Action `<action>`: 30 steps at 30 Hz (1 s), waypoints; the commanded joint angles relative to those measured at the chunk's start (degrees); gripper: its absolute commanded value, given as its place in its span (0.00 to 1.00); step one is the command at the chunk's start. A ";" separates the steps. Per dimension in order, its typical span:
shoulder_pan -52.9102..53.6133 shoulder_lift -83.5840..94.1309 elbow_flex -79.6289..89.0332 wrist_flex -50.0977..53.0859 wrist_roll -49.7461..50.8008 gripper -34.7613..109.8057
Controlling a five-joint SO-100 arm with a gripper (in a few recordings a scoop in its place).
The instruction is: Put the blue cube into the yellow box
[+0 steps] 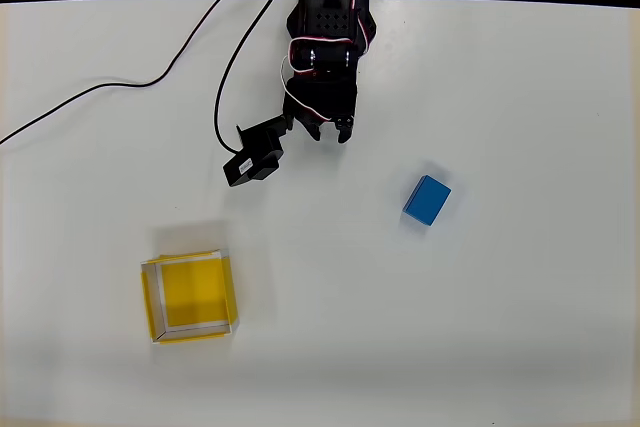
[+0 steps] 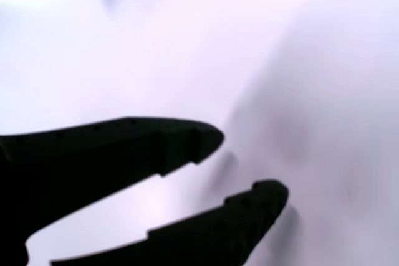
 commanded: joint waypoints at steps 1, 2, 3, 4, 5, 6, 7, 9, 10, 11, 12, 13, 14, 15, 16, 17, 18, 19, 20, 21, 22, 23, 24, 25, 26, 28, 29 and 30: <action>-2.99 -11.43 -22.50 -2.55 6.50 0.38; -3.69 -14.85 -26.81 -2.29 8.35 0.39; -4.31 -18.02 -31.03 -2.02 10.20 0.41; -4.83 -21.09 -34.98 -1.67 11.95 0.43; -5.45 -24.26 -38.94 -1.14 13.71 0.44; -6.15 -26.98 -42.36 -0.97 15.73 0.45; -6.86 -29.88 -45.88 -0.53 17.58 0.47; -8.44 -35.42 -52.03 0.09 21.36 0.49; -9.23 -38.14 -54.76 0.35 23.12 0.49; -9.93 -40.96 -57.48 0.53 25.22 0.50; -10.63 -43.59 -59.94 0.62 27.25 0.51; -11.51 -45.79 -61.96 0.88 28.92 0.51; -12.30 -48.16 -63.98 1.32 30.85 0.52; -13.10 -50.36 -65.57 1.32 32.34 0.53; -13.97 -52.29 -66.53 1.41 33.40 0.53; -14.94 -54.05 -67.50 1.41 34.37 0.54; -15.82 -55.90 -68.38 1.32 35.60 0.55; -16.79 -57.66 -68.99 1.32 36.56 0.55; -17.84 -59.15 -69.52 1.41 37.62 0.55; -18.81 -60.56 -69.96 1.41 38.67 0.55; -19.86 -61.96 -70.40 1.58 39.64 0.55; -20.92 -63.46 -71.10 2.02 40.43 0.55; -21.80 -64.69 -71.72 2.29 41.22 0.55; -22.68 -66.09 -72.25 2.72 41.75 0.55; -23.38 -67.41 -72.95 3.08 42.54 0.55; -24.61 -69.61 -73.83 3.96 43.86 0.55; -25.05 -70.75 -74.36 4.48 44.47 0.55; -25.40 -71.81 -74.53 4.57 45.09 0.55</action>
